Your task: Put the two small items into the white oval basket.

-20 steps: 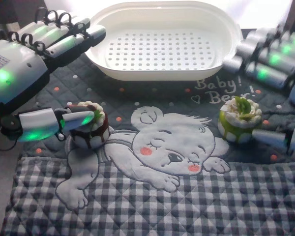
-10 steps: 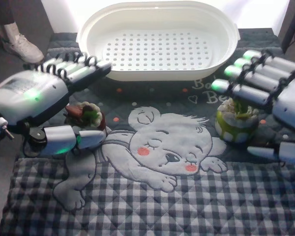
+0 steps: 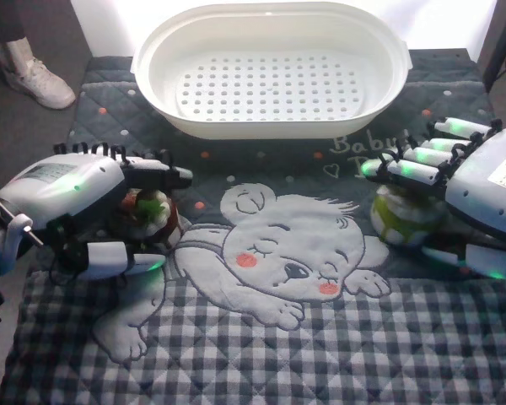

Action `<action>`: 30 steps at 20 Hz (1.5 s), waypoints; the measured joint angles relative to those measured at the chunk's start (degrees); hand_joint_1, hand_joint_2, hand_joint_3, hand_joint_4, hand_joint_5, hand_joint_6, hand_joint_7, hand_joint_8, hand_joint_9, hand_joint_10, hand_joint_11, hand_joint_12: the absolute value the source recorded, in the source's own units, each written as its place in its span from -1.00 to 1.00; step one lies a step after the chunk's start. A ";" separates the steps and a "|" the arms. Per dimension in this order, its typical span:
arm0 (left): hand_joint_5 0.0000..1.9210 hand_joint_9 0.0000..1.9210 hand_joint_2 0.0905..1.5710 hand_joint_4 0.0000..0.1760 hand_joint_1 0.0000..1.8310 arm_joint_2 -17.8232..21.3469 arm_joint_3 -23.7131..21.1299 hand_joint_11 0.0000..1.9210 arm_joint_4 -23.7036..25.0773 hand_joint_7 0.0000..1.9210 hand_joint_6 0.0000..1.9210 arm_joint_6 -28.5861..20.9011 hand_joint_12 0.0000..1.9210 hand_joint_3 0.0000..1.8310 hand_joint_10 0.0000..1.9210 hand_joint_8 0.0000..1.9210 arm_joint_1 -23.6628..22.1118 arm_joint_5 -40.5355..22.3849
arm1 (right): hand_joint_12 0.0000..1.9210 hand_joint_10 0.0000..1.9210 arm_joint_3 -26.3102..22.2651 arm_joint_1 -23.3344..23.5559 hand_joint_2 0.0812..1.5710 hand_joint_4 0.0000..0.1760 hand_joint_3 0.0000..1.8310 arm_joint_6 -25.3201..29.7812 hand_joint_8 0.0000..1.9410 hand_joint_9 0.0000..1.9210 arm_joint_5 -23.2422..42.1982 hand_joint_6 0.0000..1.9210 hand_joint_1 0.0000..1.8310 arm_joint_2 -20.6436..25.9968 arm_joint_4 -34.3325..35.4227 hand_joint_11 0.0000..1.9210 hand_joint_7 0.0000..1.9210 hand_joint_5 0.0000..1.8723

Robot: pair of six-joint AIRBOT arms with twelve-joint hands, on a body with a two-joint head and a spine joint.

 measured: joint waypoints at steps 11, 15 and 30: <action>-0.50 -0.46 0.73 -1.00 0.37 4.37 -2.29 -0.52 4.31 -0.50 0.76 0.50 1.00 -0.98 0.91 0.85 -4.98 -5.29 | 1.00 1.00 -0.57 6.58 0.57 -0.98 -0.63 2.47 0.86 -0.28 1.70 0.87 0.14 4.09 -1.40 -0.20 -0.41 -0.51; -0.56 -0.46 0.76 -1.00 0.35 -0.52 5.88 -0.53 4.90 -0.53 0.82 0.46 1.00 -0.99 0.95 0.85 -17.07 -1.86 | 1.00 1.00 4.92 16.26 0.25 -1.00 -0.18 -0.24 0.92 0.12 -0.72 0.82 0.22 -0.44 -2.34 0.24 -0.24 -0.44; -1.00 -1.00 0.27 0.99 -0.40 -17.14 26.88 -1.00 -0.90 -1.00 -1.00 0.52 -0.97 -1.00 -1.00 -1.00 -29.31 22.21 | -0.98 -0.99 20.35 26.88 0.47 -0.21 -1.00 -0.50 -0.99 -1.00 -17.77 -0.99 -0.38 -13.16 2.29 -1.00 -1.00 -1.00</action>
